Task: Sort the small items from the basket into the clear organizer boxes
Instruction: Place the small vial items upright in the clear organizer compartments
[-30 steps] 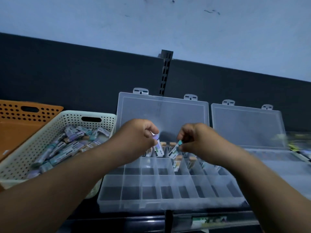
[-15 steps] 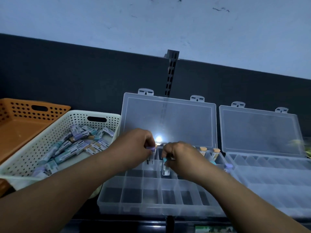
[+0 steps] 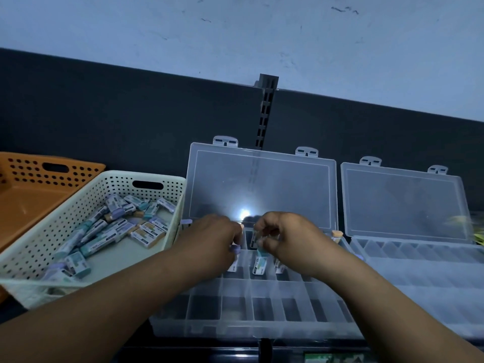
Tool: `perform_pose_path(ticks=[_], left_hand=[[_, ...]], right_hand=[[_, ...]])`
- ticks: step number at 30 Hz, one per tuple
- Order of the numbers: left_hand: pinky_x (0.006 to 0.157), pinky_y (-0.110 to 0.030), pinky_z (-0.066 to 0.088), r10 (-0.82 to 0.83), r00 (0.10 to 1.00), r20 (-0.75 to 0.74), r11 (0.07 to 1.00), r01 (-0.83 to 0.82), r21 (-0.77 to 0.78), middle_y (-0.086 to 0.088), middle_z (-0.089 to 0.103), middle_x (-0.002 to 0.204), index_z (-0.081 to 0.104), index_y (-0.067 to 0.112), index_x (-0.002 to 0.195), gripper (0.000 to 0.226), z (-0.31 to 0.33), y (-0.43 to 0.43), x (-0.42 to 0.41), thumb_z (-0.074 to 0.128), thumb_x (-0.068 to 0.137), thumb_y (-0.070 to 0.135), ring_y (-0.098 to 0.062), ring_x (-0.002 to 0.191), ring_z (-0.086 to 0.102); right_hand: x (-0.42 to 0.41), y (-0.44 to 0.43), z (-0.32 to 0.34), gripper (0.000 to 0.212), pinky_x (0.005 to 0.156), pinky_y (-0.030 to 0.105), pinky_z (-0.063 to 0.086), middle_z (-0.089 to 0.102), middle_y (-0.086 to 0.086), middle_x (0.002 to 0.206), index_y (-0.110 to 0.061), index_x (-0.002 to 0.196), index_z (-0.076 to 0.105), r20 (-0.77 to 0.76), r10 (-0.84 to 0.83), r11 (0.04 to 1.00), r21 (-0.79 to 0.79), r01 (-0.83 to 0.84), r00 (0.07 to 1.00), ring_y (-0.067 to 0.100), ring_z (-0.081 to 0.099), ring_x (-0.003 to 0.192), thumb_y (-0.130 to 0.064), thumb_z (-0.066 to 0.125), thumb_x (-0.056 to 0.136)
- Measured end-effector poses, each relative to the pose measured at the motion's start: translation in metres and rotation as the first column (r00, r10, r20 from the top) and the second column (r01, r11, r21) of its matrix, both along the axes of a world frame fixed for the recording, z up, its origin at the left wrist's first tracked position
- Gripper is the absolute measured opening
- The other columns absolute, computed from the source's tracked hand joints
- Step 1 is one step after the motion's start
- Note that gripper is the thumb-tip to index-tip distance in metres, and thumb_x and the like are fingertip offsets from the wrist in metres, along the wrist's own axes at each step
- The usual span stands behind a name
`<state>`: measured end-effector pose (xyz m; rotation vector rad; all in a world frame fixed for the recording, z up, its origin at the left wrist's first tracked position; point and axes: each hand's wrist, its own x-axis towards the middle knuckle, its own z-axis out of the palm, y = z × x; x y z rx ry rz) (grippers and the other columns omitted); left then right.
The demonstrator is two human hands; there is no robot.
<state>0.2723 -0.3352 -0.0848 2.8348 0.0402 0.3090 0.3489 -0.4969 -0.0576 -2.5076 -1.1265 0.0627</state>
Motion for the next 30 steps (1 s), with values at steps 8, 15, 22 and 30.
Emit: perform_pose_path(ticks=[8,15,22,30], left_hand=[[0.089,-0.031,0.045,0.221,0.97,0.104,0.974,-0.215,-0.064,0.005,0.059,0.11,0.062,0.026,0.114,0.032,0.049,0.064,-0.035,0.068,0.084,0.032,-0.014,0.102,0.056],[0.067,-0.025,0.037,0.405,0.894,-0.191,0.914,-0.401,0.063,0.002,0.064,0.111,0.063,0.024,0.111,0.028,0.028,0.14,-0.065,0.066,0.085,0.035,-0.013,0.089,0.054],[0.064,-0.028,0.042,0.409,0.816,-0.408,0.911,-0.345,0.225,-0.001,0.055,0.084,0.049,0.021,0.078,0.02,0.01,0.147,-0.066,0.068,0.08,0.028,-0.017,0.075,0.052],[0.073,-0.028,0.051,0.335,0.908,-0.251,0.881,-0.396,-0.257,0.002,0.064,0.103,0.061,0.021,0.108,0.023,0.023,0.159,-0.079,0.065,0.086,0.013,-0.011,0.085,0.059]], right_hand=[[-0.016,0.048,0.023,0.026,0.089,0.027,0.044,0.059,-0.005,0.114,-0.025,0.117,0.061,0.105,0.125,0.99,0.046,-0.131,0.987,0.014,0.054,0.106,-0.025,0.062,0.092],[-0.03,0.119,0.019,0.035,0.09,0.023,0.041,0.059,-0.003,0.123,-0.021,0.125,0.061,0.129,0.233,0.97,0.035,-0.239,0.964,0.016,0.055,0.112,-0.026,0.064,0.09],[-0.035,0.153,0.014,0.031,0.088,0.03,0.047,0.06,-0.003,0.117,-0.025,0.12,0.061,0.116,0.263,0.965,-0.033,-0.261,0.958,0.017,0.056,0.104,-0.028,0.063,0.09],[-0.047,0.192,0.012,0.032,0.085,0.028,0.047,0.064,-0.003,0.113,-0.023,0.121,0.061,0.093,0.319,0.936,-0.189,-0.298,0.943,0.018,0.058,0.104,-0.027,0.063,0.089]])
